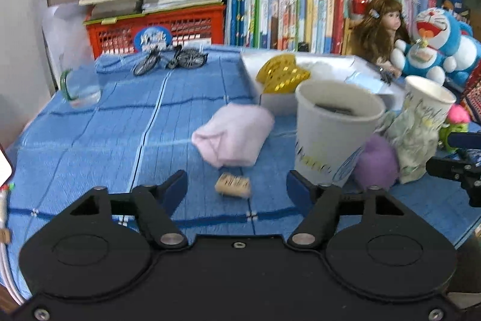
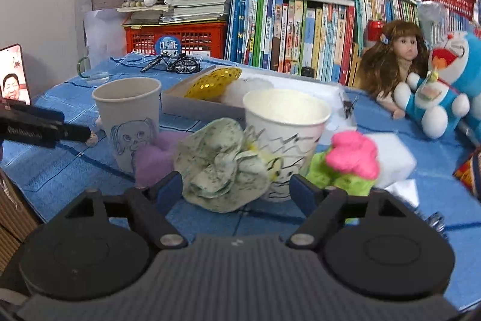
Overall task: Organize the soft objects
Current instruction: 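Grasp the beige cork block with the left tool while the right tool grasps the green floral scrunchie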
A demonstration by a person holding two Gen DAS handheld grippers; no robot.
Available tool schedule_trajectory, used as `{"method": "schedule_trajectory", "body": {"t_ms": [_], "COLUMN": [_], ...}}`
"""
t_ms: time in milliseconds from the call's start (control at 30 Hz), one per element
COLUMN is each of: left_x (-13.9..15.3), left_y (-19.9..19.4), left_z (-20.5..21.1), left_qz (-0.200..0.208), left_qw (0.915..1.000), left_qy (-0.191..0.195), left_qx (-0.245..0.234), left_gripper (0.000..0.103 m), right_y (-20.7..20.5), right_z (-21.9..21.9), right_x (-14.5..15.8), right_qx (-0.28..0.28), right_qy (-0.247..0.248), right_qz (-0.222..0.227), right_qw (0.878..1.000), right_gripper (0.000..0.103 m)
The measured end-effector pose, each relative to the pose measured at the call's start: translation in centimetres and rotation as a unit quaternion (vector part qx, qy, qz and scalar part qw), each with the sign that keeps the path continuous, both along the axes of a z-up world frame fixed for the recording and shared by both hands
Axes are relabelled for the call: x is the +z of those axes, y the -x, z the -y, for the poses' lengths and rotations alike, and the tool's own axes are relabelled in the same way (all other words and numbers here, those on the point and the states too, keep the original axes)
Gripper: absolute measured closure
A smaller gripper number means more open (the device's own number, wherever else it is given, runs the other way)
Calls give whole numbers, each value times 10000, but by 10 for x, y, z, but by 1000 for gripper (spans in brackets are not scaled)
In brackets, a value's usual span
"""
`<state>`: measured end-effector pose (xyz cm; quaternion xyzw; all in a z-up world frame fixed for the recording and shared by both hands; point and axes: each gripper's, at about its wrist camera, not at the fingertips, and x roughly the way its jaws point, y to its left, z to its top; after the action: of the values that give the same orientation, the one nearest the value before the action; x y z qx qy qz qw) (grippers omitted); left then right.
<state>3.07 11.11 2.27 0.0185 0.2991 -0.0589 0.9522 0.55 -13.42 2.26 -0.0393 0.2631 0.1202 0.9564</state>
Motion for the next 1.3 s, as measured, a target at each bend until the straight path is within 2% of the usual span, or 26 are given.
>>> {"method": "schedule_trajectory", "body": {"t_ms": [100, 233, 333, 400, 467, 533, 567, 700, 967, 1300], "left_x": [-10, -15, -18, -21, -22, -22, -22, -21, -13, 4], "left_y": [-5, -13, -18, -22, -23, -23, -23, -21, -10, 1], "left_z": [-1, -3, -3, -2, -1, -1, 1, 5, 12, 18], "left_qz": [-47, -29, -52, -103, -132, -103, -95, -146, -195, -181], "left_qw": [10000, 10000, 10000, 9999, 9999, 9999, 9999, 9997, 9992, 9987], "left_qy": [-25, 2, 16, 27, 41, -4, -37, -76, -43, -38], "left_qx": [59, 57, 31, 2, -22, -47, -65, -152, -346, -465], "left_gripper": [51, 58, 65, 74, 74, 75, 76, 77, 77, 77], "right_y": [-4, -12, -17, -18, -19, -20, -22, -22, -3, 18], "right_z": [-7, -10, -9, -10, -10, -11, -11, -11, -10, 22], "right_x": [-5, -10, -12, -13, -15, -16, -16, -15, 2, 18], "right_qx": [-141, -381, -552, -591, -611, -646, -677, -656, -314, -494], "right_qy": [-44, -165, -324, -344, -346, -364, -372, -444, -8, 137], "right_qz": [42, 28, -50, -78, -100, -169, -219, -373, -305, -350], "right_qw": [9999, 9991, 9979, 9976, 9975, 9971, 9968, 9962, 9990, 9981], "right_gripper": [23, 29, 36, 42, 46, 60, 73, 87, 91, 93]}}
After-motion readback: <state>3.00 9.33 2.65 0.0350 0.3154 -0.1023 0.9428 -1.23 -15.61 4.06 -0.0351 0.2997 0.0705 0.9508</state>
